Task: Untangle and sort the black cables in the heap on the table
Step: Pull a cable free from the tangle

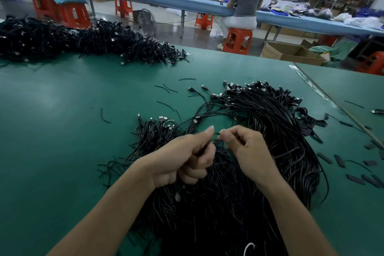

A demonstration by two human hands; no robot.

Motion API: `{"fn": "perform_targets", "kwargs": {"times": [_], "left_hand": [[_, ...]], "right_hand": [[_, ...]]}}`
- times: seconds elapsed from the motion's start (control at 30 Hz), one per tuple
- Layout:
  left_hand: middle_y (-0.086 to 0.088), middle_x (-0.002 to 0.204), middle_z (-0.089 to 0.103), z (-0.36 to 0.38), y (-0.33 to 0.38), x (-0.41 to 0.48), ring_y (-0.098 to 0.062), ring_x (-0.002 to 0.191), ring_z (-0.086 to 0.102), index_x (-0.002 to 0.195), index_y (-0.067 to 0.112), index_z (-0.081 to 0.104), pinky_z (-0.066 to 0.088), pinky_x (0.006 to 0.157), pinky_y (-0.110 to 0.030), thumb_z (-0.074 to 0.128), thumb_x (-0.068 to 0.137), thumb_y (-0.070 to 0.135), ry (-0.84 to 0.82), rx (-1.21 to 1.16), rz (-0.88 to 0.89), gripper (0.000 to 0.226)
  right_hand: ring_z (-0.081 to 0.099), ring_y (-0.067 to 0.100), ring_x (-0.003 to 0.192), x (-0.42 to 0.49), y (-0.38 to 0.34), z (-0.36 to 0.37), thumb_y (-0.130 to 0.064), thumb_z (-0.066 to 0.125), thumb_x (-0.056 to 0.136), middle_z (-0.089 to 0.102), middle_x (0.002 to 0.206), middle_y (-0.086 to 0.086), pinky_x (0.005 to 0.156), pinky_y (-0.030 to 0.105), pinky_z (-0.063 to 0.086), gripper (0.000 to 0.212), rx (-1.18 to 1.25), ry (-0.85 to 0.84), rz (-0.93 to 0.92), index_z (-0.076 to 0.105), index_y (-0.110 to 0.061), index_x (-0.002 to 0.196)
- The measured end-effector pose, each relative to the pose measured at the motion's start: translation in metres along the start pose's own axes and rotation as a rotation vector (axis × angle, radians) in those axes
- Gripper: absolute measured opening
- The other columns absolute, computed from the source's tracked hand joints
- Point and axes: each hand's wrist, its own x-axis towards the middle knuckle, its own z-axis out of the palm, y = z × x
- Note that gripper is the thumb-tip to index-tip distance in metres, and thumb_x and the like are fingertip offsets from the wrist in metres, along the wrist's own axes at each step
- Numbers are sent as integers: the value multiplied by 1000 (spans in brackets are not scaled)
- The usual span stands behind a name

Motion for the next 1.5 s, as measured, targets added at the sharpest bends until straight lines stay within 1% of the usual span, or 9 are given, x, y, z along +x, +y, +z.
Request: {"fn": "perform_targets", "kwargs": {"times": [0.27,0.47,0.57,0.8,0.93,1.1,1.27,1.37,1.5], "left_hand": [[7,53,34,0,3,12,-5,43,28,78,14,77,28,37,-17,37,105,37,417,-474,391,54],[1,74,70,1,-11,9,-12,69,66,96,11,72,53,65,-21,38,108,21,678,387,521,38],[2,55,61,9,-12,2,-10,48,56,71,17,65,42,48,-18,39,107,26,445,629,297,46],[11,42,26,8,0,-12,-4,33,20,54,22,46,17,34,-16,36,96,64,91,21,15,61],[12,40,25,1,8,-17,-1,31,20,51,20,48,15,31,-13,43,94,53,-190,-346,-69,55],[7,50,33,2,17,-22,-5,40,33,80,5,66,28,37,-15,44,102,32,-432,-752,114,41],[-5,87,74,16,15,-7,-14,78,72,102,6,78,57,65,-19,44,95,39,169,-590,472,48],[-12,119,71,14,2,1,-23,113,67,119,9,68,55,90,-28,43,96,39,361,-329,639,46],[4,108,74,2,-6,2,-7,103,70,120,19,66,56,90,-25,39,98,42,702,416,624,42]], "right_hand": [[46,17,51,-23,-13,18,-32,54,100,60,65,5,50,35,39,20,-208,-398,-34,68,-36,86],[41,5,47,-27,-36,5,-33,56,98,54,57,-7,47,23,34,27,-267,-364,-95,64,-28,73],[49,1,49,-22,-41,-4,-30,68,91,61,58,-12,49,16,38,19,-217,-211,-147,69,-23,73],[43,10,54,-20,-29,3,-50,66,82,52,58,3,51,35,36,31,62,-132,-126,66,-19,75],[32,7,53,-21,-26,10,-51,56,90,39,57,-10,49,26,27,31,85,-118,-114,61,-31,66],[33,14,53,-25,-31,17,-48,49,96,41,58,-8,48,39,27,31,50,-135,-127,62,-34,73],[36,4,47,-31,-42,21,-26,47,103,50,56,-12,45,19,30,32,-127,-284,-144,56,-40,75],[38,7,43,-31,-43,15,-32,50,101,51,53,-9,46,26,33,27,-307,-336,-95,58,-28,76],[51,9,51,-35,-51,8,-40,53,98,61,65,-5,52,31,44,26,-347,-337,-124,66,-25,81]]}}
